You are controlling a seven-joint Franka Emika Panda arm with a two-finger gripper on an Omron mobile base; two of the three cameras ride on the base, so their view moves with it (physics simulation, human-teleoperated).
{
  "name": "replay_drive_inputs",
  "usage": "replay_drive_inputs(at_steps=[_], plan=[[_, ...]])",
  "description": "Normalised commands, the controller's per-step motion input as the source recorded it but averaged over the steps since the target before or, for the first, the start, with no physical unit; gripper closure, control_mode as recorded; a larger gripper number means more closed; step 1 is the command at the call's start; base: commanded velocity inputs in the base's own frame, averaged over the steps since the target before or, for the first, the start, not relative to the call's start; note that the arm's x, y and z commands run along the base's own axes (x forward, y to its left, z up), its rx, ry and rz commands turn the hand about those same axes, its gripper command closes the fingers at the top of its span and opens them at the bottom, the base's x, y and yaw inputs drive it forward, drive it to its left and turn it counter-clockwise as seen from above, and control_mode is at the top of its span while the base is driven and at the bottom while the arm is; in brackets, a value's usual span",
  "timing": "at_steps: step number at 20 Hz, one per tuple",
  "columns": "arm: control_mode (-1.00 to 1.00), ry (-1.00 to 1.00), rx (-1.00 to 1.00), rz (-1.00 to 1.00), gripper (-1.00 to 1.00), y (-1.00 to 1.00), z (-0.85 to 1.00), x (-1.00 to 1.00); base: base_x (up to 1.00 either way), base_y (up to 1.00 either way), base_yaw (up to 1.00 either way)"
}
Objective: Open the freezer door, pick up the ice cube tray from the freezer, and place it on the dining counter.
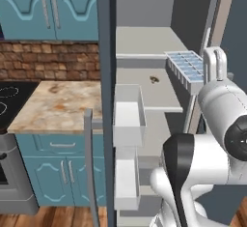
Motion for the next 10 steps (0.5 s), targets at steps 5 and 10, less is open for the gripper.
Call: replay_drive_inputs(at_steps=[5, 10], plan=[[1.00, 0.00, 0.00, 0.00, 1.00, 0.00, 0.00, 0.00, -0.91, -0.21, 0.11], [1.00, 0.00, 0.00, 0.00, 1.00, 0.00, 0.00, 0.00, -0.79, -0.42, 0.20]])
